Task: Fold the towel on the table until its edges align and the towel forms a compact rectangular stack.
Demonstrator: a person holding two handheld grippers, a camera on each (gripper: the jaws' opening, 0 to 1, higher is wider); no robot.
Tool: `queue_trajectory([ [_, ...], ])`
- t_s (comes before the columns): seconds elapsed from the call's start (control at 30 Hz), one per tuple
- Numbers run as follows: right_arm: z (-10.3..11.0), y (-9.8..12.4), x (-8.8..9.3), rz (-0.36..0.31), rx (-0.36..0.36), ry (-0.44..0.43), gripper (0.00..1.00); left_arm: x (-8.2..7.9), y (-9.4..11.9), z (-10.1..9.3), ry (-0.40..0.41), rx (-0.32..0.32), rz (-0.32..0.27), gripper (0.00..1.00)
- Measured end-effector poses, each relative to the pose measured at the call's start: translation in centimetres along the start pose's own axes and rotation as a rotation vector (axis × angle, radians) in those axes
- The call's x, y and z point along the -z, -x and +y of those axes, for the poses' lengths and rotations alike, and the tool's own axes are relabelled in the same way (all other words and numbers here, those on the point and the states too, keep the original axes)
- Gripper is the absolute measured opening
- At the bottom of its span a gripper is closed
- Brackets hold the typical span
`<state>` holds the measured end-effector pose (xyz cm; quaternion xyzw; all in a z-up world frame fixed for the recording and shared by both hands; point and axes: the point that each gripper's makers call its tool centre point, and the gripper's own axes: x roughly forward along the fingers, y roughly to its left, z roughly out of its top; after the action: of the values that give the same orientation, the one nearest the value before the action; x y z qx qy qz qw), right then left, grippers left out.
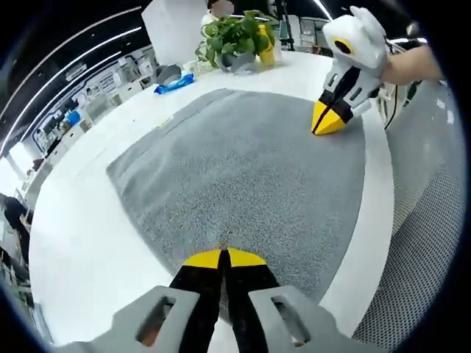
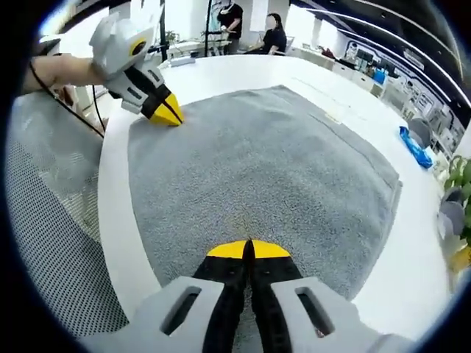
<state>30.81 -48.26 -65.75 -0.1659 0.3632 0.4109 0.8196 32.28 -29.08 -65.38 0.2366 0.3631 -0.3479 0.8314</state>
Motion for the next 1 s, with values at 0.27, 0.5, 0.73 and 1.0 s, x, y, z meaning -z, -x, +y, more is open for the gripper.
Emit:
queue_trajectory([
  [0.27,-0.1,3.5,1.9,0.069,-0.026,0.122,0.00,1.5,4.3,-3.0,-0.180,0.189,0.038,0.15],
  [0.5,-0.5,7.3,3.8,0.093,-0.004,0.194,0.04,4.5,5.7,-3.2,-0.185,0.185,0.057,0.16],
  [0.73,0.8,8.4,6.5,0.137,-0.023,0.216,0.10,3.9,5.9,-4.0,-0.286,0.188,0.007,0.17],
  [1.0,1.2,8.9,6.7,0.089,-0.028,0.187,0.15,4.8,5.1,-3.8,-0.339,0.148,0.067,0.16],
])
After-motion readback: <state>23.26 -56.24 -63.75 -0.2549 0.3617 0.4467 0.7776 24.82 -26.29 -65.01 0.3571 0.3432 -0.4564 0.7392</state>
